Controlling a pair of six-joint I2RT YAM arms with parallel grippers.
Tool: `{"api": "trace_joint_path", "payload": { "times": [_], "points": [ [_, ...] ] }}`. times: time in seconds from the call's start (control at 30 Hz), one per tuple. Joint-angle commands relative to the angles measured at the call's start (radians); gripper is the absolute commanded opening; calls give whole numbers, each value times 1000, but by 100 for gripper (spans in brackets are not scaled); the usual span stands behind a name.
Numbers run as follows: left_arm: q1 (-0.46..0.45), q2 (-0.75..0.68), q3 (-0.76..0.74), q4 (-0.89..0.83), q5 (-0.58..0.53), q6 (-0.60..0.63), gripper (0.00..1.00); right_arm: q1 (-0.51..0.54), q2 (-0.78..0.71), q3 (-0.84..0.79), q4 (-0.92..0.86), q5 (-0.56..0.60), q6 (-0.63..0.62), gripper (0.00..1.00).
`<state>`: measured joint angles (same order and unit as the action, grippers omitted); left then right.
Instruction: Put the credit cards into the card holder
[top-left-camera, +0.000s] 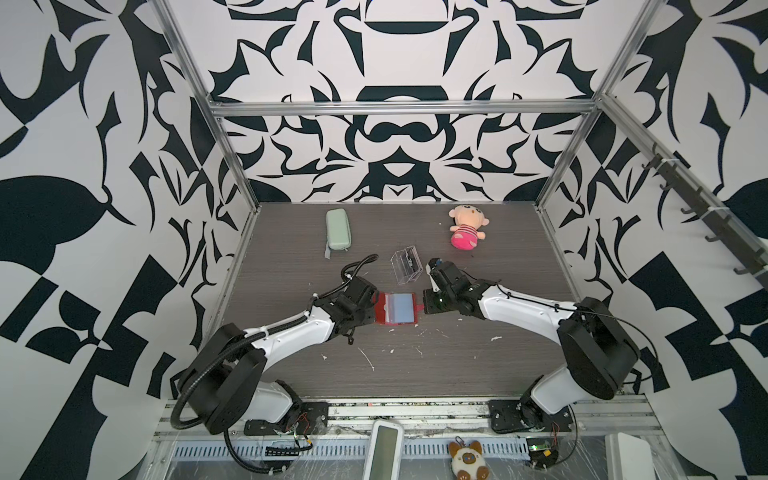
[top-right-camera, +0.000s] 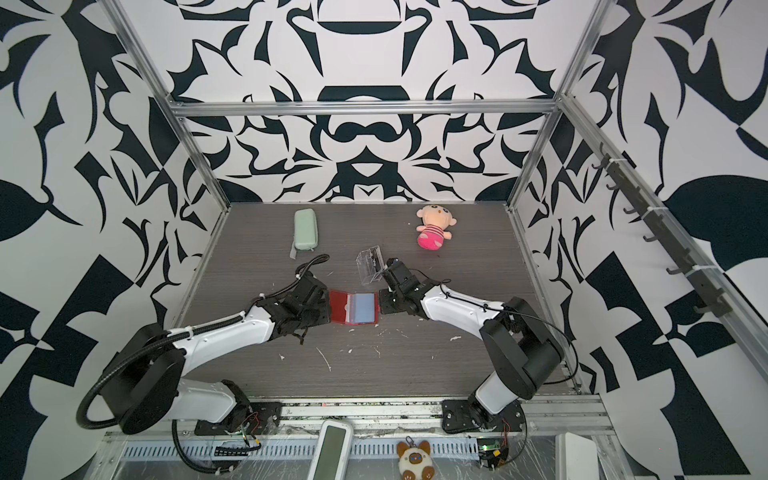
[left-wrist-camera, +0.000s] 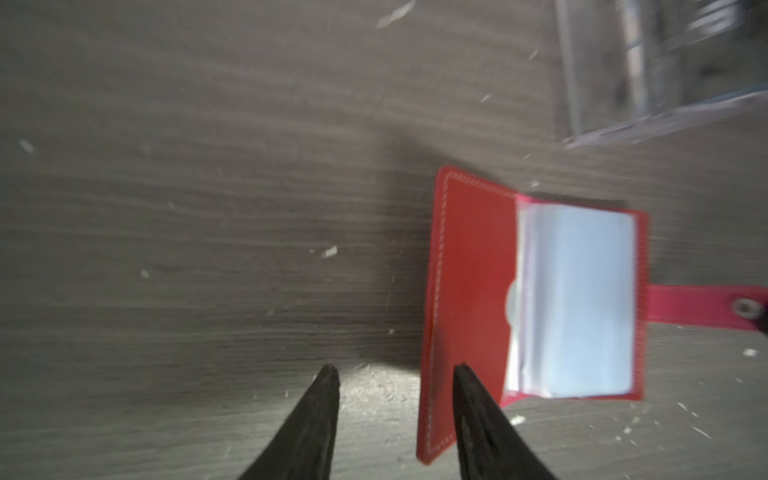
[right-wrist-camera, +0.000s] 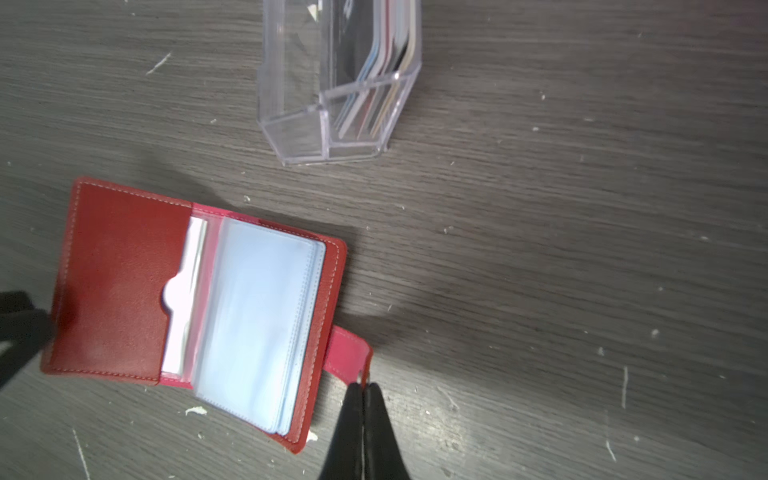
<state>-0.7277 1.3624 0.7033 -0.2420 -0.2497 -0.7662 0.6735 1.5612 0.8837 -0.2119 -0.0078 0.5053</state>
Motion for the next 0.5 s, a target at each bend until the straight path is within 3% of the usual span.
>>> {"api": "trace_joint_path", "payload": {
  "times": [0.0,0.1,0.23,0.47],
  "points": [
    [-1,-43,61,-57,-47,86,51,-2,-4,32,16,-12,-7,0],
    [-1,-45,98,-62,-16,146,51,-1,-4,31,19,-17,-5,0],
    [-1,-13,141,-19,144,216,50,-1,-1,27,25,-24,-1,0],
    [1,128,179,95,327,138,48,-1,20,25,37,-34,4,0]
  ]
}}
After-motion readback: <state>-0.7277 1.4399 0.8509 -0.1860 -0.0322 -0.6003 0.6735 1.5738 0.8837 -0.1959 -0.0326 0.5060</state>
